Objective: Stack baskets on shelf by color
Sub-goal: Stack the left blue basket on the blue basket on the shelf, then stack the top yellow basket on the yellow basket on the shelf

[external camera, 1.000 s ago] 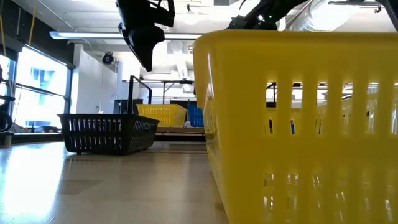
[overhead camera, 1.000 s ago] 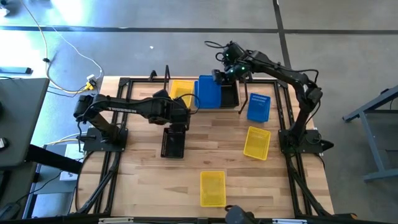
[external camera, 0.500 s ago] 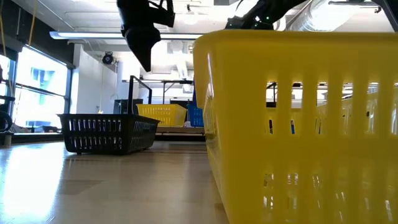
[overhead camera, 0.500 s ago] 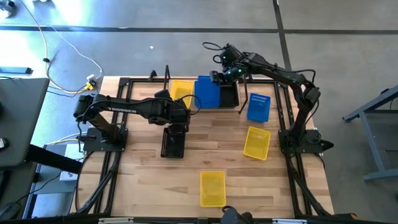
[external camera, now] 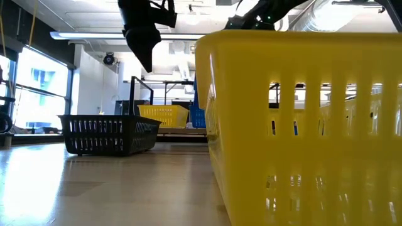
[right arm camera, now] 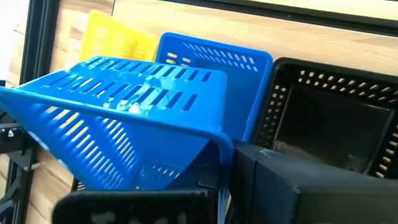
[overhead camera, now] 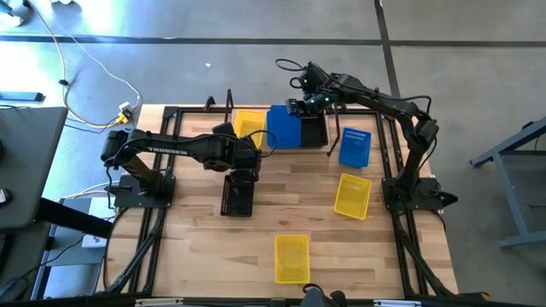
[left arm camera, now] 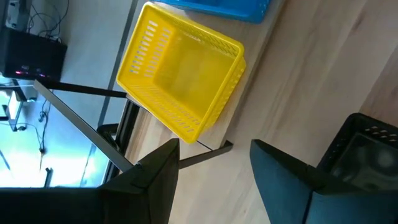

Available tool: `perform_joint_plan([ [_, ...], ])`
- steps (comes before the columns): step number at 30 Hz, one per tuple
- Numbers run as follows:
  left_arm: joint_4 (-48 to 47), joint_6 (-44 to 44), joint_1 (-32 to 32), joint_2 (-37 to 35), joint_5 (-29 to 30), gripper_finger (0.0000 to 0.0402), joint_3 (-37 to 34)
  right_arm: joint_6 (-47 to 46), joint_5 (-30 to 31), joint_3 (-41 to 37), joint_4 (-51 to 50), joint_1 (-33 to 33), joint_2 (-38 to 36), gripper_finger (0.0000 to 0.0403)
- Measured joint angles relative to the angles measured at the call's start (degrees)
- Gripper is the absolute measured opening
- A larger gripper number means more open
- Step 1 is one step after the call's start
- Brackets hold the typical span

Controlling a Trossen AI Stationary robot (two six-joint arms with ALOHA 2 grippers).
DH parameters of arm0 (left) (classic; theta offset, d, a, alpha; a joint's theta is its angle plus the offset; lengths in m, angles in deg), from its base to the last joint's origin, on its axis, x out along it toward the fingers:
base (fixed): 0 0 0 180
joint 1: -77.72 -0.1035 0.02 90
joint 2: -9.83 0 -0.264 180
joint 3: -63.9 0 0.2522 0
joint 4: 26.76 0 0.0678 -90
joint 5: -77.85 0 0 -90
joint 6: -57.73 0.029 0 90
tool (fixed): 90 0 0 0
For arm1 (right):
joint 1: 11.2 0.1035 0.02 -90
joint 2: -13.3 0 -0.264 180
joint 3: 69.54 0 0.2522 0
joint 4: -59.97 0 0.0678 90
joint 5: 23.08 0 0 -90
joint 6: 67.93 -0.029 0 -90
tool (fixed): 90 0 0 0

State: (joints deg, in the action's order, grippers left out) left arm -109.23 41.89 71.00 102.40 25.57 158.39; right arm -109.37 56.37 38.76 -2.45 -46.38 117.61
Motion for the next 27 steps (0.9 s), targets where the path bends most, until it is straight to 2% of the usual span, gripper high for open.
perform_joint_plan([
  [10,-0.02,0.17,0.0,0.0,0.0,0.0186,0.0,-0.08,0.24,0.0,0.02,0.0,0.0,0.0053],
  [20,-0.04,1.07,0.0,0.0,0.2,0.0186,0.0,0.86,0.28,0.0,0.07,0.0,0.0,0.0057],
  [27,-1.36,1.07,0.36,-1.65,-1.82,0.0186,0.0,7.1,-3.84,0.0,-4.94,2.76,-1.54,0.0057],
])
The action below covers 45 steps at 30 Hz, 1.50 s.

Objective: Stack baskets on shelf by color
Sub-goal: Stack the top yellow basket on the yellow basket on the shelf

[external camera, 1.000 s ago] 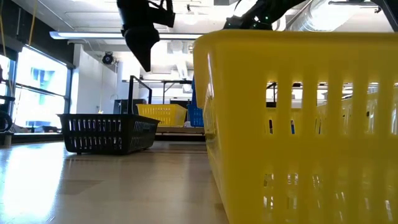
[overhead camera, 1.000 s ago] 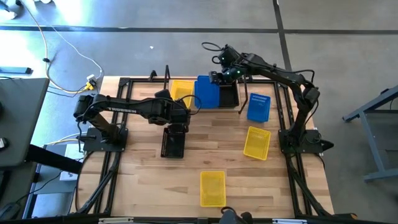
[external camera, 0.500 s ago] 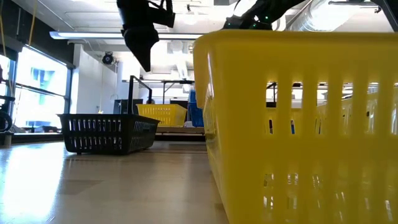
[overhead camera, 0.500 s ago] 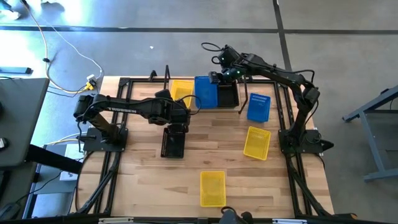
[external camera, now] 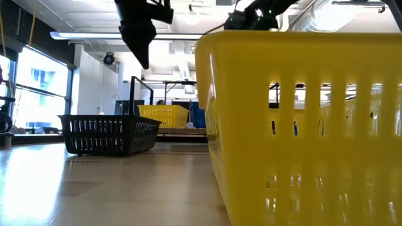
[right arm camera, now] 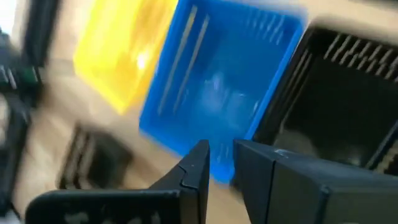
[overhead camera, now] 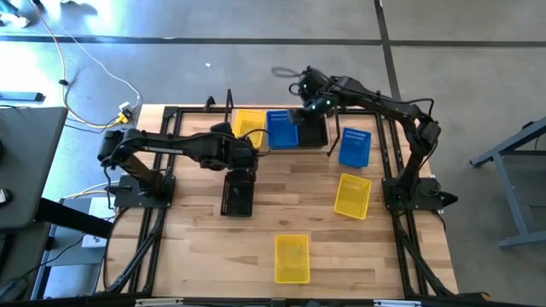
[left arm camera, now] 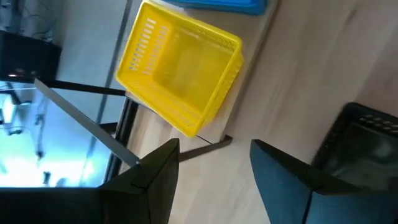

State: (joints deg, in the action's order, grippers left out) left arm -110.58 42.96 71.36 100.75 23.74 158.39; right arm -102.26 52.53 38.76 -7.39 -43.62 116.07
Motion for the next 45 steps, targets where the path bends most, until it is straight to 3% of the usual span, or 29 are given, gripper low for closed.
perform_joint_plan([
  [8,0.04,0.43,1.43,-4.62,-5.93,0.0186,-1.33,1.68,0.96,0.0,-9.24,8.88,-1.08,0.0057],
  [20,2.19,0.46,3.7,-11.74,-14.81,0.0186,-7.67,-1.04,8.03,0.0,-20.49,25.98,-1.23,0.0057],
  [29,2.67,0.29,3.7,-14.08,-16.13,0.0186,-7.67,2.83,10.27,-1.77,-28.54,35.15,-1.23,0.0057],
  [37,2.67,-2.06,3.68,-14.08,-20.49,0.0186,-7.67,2.35,9.77,-11.45,-28.31,41.67,-5.1,0.0057],
  [45,2.69,-7.67,3.68,-14.06,-20.48,0.0186,-7.67,-14.51,8.55,-27.96,-19.84,44.65,-17.82,0.0057],
])
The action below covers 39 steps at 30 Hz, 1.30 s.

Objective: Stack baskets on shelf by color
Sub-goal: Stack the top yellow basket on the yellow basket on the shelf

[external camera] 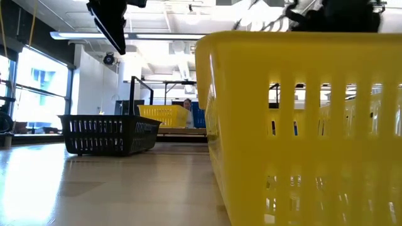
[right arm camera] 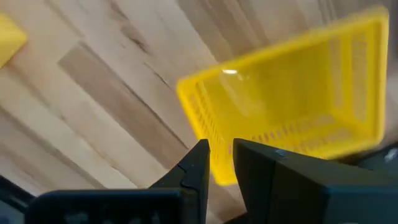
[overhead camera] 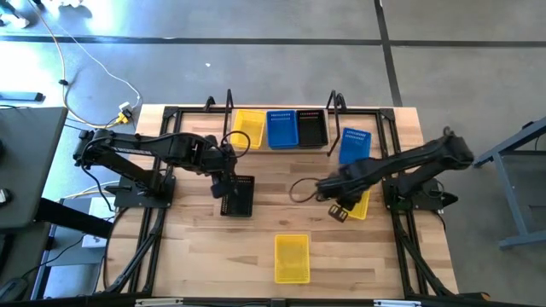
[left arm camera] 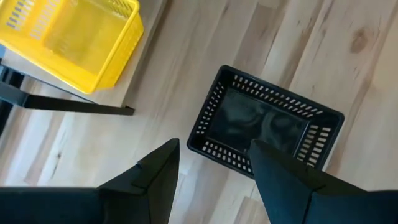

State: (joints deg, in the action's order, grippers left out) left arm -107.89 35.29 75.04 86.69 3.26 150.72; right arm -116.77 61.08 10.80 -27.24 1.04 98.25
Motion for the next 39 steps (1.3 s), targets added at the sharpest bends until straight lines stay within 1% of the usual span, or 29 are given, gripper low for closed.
perform_joint_plan([
  [3,0.06,-1.51,0.0,0.0,0.01,0.0186,0.0,-9.57,0.39,-5.61,1.35,0.58,-5.2,0.0057],
  [6,0.11,-3.56,0.0,0.01,0.01,0.0186,0.0,-19.53,2.11,-10.02,1.99,1.35,-10.28,0.0057],
  [11,0.11,-5.91,-0.02,0.02,-0.01,0.0186,0.0,-36.43,6.64,-15.55,2.71,2.97,-17.79,0.0057],
  [14,0.11,-5.92,-0.02,0.02,-0.01,0.0186,0.0,-43.85,9.94,-18.03,3.31,3.8,-20.68,0.0057],
  [16,0.11,-5.91,0.0,0.02,-0.01,0.0186,0.0,-47.72,10.43,-19.59,3.87,4.09,-21.93,0.0057],
  [24,0.11,-5.92,-0.01,0.04,-0.85,0.0186,0.0,-61.11,10.1,-24.24,8.24,7.52,-22.32,0.0057],
  [29,0.13,-5.93,0.0,0.07,-1.34,0.0186,0.0,-68.98,9.96,-24.78,7.44,10.68,-22.32,0.0057],
  [34,0.17,-5.13,0.0,0.07,-1.34,0.0186,0.0,-74.72,9.93,-24.78,6.81,13.09,-22.29,0.0057],
  [39,0.46,-4.41,-0.01,0.07,-1.37,0.0186,0.0,-78.37,9.93,-24.78,5.81,14.2,-19.97,0.0057],
])
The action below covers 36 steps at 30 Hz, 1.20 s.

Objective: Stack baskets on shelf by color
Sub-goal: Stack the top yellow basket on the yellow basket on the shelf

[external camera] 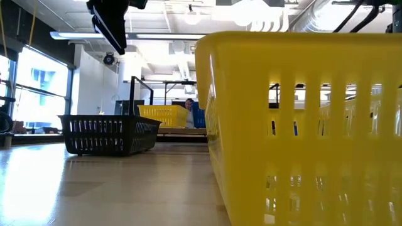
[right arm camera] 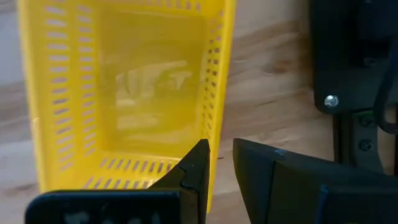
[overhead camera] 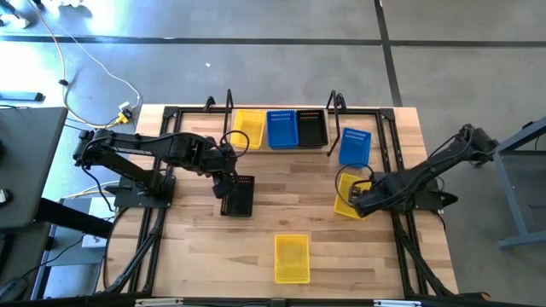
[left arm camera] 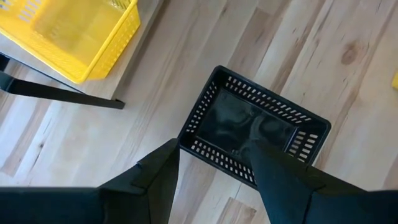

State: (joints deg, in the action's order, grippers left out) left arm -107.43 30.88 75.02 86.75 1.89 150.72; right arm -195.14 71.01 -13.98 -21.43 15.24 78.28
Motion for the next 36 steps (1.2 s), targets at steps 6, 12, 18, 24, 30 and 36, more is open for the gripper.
perform_joint_plan([
  [6,0.81,1.6,0.01,0.0,-0.22,0.0186,0.0,-1.49,0.26,-0.02,0.88,-0.29,3.67,0.0057],
  [12,0.82,2.34,0.01,0.0,-0.24,0.0186,0.0,-3.47,0.25,-0.01,2.87,-0.29,5.96,0.0057],
  [18,0.83,3.47,0.01,0.0,-0.24,0.0186,0.0,-3.95,-0.35,-0.02,4.21,-0.29,9.72,0.0057],
  [24,1.67,4.29,0.0,0.0,-0.13,0.0186,0.0,-3.93,0.77,0.15,6.16,-0.29,11.75,0.001],
  [30,7.54,8.8,0.69,0.0,-0.11,0.0186,0.0,-4.56,3.39,3.09,5.75,-0.62,11.79,0.0005],
  [36,13.32,14.68,2.17,0.0,0.07,0.0186,0.0,-3.88,10.81,9.76,5.38,-1.37,11.79,0.0003],
])
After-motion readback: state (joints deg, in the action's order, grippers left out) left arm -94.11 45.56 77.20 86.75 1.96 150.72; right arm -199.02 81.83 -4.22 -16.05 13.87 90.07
